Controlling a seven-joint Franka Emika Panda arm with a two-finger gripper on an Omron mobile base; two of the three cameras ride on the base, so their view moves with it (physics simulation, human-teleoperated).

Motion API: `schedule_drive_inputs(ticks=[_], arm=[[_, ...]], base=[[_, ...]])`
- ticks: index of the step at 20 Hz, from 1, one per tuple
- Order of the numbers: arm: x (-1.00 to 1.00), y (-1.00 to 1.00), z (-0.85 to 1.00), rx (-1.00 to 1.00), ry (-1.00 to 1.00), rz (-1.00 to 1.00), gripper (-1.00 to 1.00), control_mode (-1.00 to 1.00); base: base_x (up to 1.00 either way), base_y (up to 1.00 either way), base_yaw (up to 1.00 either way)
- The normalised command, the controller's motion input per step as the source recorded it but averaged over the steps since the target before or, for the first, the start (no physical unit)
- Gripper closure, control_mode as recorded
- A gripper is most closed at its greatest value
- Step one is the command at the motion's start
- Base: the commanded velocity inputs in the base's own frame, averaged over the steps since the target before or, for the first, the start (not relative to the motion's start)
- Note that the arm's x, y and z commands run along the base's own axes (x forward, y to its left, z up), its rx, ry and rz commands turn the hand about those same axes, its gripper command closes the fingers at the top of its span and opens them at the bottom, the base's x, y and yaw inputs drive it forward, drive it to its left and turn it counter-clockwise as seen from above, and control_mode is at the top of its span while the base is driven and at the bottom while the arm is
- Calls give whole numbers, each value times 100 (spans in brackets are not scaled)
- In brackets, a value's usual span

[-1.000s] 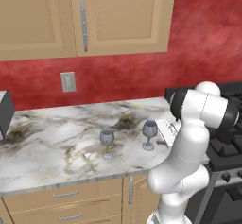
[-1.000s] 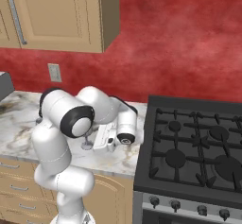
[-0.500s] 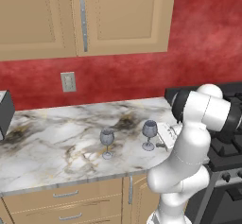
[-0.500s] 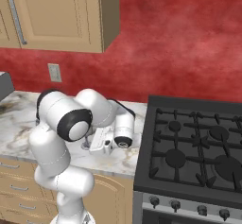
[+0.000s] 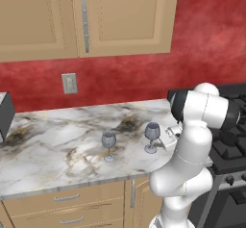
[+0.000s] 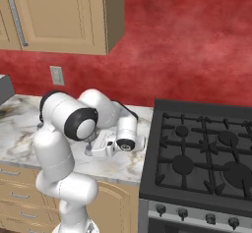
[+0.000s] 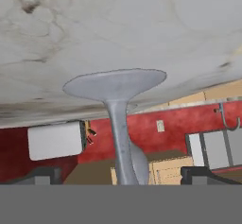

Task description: Retrieve the wine glasses from the counter and place one next to each plate.

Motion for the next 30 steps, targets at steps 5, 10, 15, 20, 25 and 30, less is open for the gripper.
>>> schedule_drive_inputs(ticks=[5, 10, 15, 20, 25, 30], arm=[[-2, 4, 0, 0, 8, 0, 100, -100], [-21, 0, 6, 0, 0, 0, 100, -100], [-48, 1, 26, 2, 0, 0, 100, -100], [-56, -10, 96, 4, 0, -6, 100, -100], [-44, -16, 100, 1, 4, -12, 100, -100], [-46, -17, 100, -1, 0, -11, 100, -100]], base=[[0, 0, 0], [0, 0, 0], [0, 0, 0], [0, 0, 0], [0, 0, 0], [0, 0, 0]])
